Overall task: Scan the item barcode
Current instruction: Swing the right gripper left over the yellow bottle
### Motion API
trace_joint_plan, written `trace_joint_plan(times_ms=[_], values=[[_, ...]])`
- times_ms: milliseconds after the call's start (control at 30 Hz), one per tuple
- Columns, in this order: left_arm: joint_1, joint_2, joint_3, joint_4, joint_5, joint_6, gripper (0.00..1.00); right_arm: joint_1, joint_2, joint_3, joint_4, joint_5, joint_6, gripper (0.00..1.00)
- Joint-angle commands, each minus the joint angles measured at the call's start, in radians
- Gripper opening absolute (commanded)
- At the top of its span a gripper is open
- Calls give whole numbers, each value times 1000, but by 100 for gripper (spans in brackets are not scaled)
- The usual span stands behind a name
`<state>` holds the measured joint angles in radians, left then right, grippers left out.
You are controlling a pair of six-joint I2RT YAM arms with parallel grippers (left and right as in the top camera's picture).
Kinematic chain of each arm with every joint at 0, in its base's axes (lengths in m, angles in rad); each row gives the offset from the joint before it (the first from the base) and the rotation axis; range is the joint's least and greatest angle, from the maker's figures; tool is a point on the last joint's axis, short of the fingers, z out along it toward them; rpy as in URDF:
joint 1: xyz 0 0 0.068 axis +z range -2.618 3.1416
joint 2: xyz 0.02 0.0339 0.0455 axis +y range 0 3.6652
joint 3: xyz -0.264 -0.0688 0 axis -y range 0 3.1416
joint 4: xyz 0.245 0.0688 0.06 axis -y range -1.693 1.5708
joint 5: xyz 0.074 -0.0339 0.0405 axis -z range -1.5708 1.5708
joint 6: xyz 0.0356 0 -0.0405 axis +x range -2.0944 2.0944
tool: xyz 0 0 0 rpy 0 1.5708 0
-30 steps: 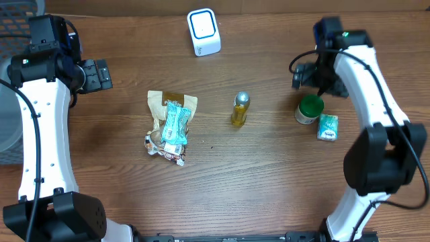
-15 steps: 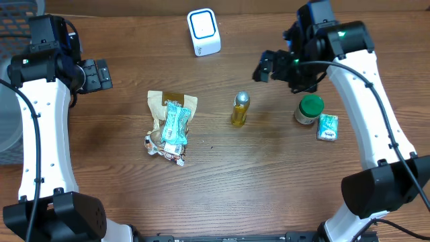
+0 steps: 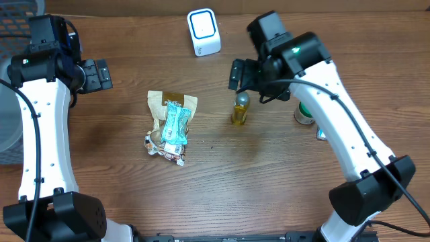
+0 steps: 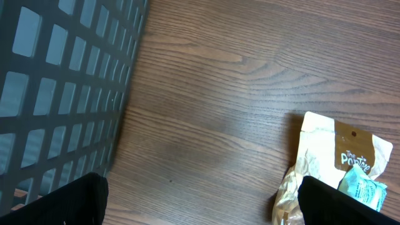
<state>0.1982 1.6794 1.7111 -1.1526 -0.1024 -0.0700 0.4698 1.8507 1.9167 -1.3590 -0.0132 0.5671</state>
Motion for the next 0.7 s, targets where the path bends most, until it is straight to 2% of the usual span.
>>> trace_joint_plan(times_ms=[0, 400, 667], values=[[-2, -13, 19, 1, -5, 22, 100, 28, 3, -38, 16, 138, 92, 100], [-2, -13, 19, 1, -5, 22, 100, 39, 5, -225, 167, 124, 98, 99], [-2, -13, 19, 1, -5, 22, 100, 40, 5, -283, 263, 125, 98, 91]])
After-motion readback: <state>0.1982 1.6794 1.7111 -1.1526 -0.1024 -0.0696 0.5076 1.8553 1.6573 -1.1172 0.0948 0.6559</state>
